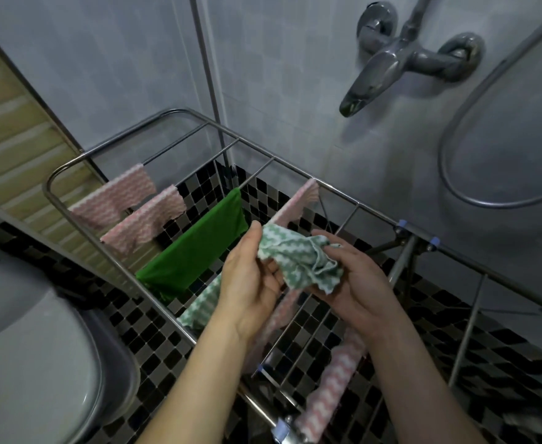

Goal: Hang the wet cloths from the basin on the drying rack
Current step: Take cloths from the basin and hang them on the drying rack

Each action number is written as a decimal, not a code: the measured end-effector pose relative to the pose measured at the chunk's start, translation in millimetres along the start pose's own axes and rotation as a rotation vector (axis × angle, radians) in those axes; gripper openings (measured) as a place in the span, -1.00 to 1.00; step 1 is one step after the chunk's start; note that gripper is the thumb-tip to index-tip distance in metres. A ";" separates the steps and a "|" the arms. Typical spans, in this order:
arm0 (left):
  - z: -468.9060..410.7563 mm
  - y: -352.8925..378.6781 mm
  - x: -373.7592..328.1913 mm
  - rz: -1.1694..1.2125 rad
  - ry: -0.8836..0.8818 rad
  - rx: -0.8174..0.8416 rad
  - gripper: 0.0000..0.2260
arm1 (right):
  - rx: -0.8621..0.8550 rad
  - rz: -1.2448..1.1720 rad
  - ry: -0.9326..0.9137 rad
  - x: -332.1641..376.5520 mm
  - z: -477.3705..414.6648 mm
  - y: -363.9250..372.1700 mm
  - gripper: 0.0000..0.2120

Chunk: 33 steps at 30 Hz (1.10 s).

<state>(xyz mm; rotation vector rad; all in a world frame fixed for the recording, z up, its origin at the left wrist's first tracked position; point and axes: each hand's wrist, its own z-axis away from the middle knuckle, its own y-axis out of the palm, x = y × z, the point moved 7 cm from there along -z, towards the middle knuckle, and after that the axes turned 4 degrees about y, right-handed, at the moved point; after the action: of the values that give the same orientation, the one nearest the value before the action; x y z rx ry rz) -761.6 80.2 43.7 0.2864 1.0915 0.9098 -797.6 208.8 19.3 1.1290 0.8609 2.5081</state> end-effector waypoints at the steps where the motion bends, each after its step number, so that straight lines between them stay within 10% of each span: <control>1: 2.0 0.4 -1.5 -0.020 0.027 0.006 -0.73 | -0.017 -0.010 0.000 -0.2 1.1 -4.0 -0.78; 13: 15.4 5.6 -30.6 -0.046 0.304 -0.050 -0.81 | -0.051 -0.037 -0.087 14.1 19.4 -23.3 -0.54; 21: 11.0 32.4 -26.3 -0.159 0.216 0.130 -0.80 | -0.142 0.531 -0.285 50.5 36.6 -26.7 -0.90; 25: 22.2 49.9 -27.6 -0.555 0.198 0.311 -0.74 | -0.342 1.130 -0.277 70.5 41.6 -47.7 -0.74; 33: 28.7 88.1 -39.3 -1.076 0.698 0.201 -0.94 | -0.296 0.931 -0.266 80.3 41.5 -85.9 -0.89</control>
<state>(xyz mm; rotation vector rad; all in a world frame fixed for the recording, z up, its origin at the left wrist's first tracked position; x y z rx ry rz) -786.5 111.4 136.1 -0.4826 1.7077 -0.1093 -820.5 330.2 36.2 2.0039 -0.1882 2.8646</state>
